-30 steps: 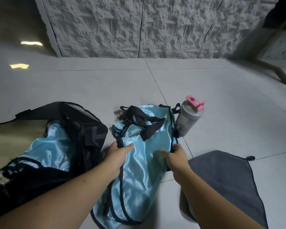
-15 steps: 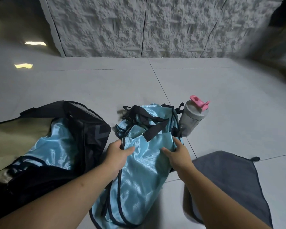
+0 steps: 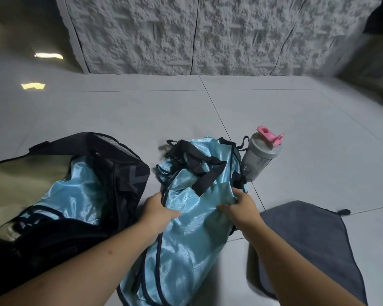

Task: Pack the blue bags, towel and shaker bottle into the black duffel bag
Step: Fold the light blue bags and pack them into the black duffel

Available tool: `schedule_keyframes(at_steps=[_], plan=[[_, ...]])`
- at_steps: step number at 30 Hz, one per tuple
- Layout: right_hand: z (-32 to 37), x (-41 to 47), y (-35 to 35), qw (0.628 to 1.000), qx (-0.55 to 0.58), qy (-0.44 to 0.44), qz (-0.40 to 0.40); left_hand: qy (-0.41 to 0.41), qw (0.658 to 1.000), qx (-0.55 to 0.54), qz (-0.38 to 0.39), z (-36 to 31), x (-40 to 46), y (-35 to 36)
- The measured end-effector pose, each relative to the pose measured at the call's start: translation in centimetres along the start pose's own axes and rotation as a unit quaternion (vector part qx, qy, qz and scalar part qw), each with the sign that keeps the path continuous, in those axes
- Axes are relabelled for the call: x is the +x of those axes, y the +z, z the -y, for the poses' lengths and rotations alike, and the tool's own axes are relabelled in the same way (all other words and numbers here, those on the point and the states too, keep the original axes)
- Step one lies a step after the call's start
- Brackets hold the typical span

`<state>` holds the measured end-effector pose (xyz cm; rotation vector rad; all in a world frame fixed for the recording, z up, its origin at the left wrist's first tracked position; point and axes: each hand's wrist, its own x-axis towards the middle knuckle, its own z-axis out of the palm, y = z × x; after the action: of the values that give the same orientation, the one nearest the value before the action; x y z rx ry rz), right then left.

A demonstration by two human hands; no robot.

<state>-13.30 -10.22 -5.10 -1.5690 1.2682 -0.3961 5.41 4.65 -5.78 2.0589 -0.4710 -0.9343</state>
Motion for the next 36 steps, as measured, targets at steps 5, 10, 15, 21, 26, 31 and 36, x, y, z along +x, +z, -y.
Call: schedule_keyframes(at_steps=[5, 10, 15, 21, 26, 31, 36], plan=[[-0.4, -0.1, 0.1, 1.000, 0.007, 0.001, -0.026, 0.011, 1.000, -0.006, 0.000, 0.4, 0.3, 0.0], [-0.7, -0.4, -0.4, 0.998, 0.030, 0.007, -0.053, 0.033, 0.999, -0.018, -0.027, 0.8, 0.1, 0.1], [-1.3, -0.8, -1.1, 0.994, -0.028, -0.038, -0.099, 0.039, 0.999, -0.036, -0.001, 0.5, -0.3, -0.3], [-0.6, -1.9, -1.4, 0.992, 0.003, -0.047, -0.114, 0.036, 0.996, -0.071, 0.050, -0.3, -1.1, -1.0], [-0.2, -2.4, -1.3, 0.994, 0.009, -0.070, -0.080, 0.021, 0.988, -0.104, 0.110, -0.2, -1.2, -1.8], [-0.2, -2.6, -1.5, 0.991, 0.037, -0.090, -0.091, 0.047, 0.992, -0.083, 0.078, -0.1, -1.6, -1.7], [0.5, -3.2, -1.7, 0.991, 0.063, -0.080, -0.086, 0.054, 0.994, -0.090, 0.035, 0.2, -1.4, -1.7]])
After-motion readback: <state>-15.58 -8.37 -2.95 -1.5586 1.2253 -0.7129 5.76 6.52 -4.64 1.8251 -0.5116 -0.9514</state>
